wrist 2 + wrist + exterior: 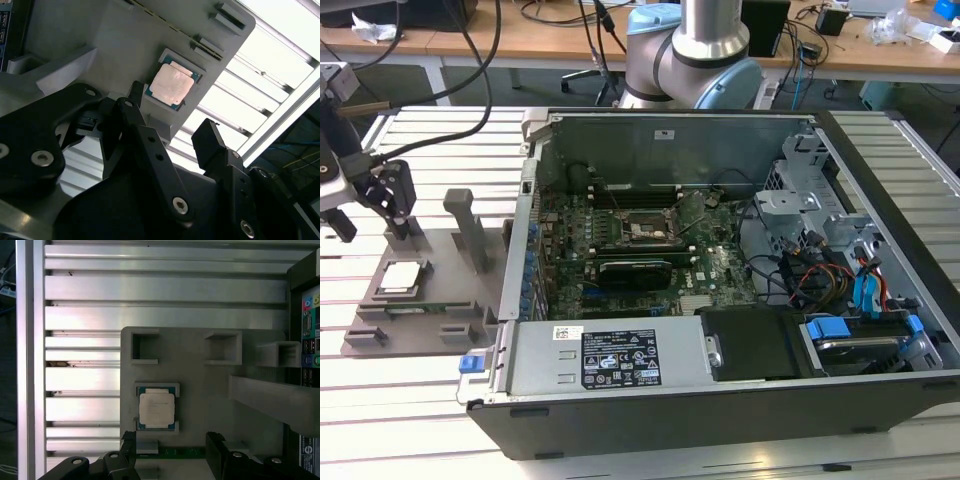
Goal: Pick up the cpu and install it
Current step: 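Pick up the cpu and move it towards the insertion slot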
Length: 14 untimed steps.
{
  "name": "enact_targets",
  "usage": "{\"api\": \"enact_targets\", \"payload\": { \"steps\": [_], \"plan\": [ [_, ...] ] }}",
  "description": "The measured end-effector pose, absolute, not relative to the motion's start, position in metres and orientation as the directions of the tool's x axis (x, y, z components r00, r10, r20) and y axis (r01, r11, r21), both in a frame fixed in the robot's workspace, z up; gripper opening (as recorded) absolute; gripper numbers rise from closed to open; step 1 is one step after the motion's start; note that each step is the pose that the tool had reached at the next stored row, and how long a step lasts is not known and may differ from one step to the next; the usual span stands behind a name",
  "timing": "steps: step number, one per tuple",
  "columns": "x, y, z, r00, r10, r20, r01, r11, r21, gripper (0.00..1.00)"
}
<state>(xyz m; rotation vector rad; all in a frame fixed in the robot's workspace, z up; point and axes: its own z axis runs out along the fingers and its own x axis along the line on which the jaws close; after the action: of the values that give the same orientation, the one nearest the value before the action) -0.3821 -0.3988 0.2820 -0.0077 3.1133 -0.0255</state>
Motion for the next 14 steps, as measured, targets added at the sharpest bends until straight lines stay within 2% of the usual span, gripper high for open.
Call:
{"api": "enact_targets", "payload": {
  "steps": [14],
  "plan": [
    [-0.3820, -0.3988, 0.2758, -1.000, -0.005, -0.028, -0.005, 1.000, -0.017, 0.66]
  ]
}}
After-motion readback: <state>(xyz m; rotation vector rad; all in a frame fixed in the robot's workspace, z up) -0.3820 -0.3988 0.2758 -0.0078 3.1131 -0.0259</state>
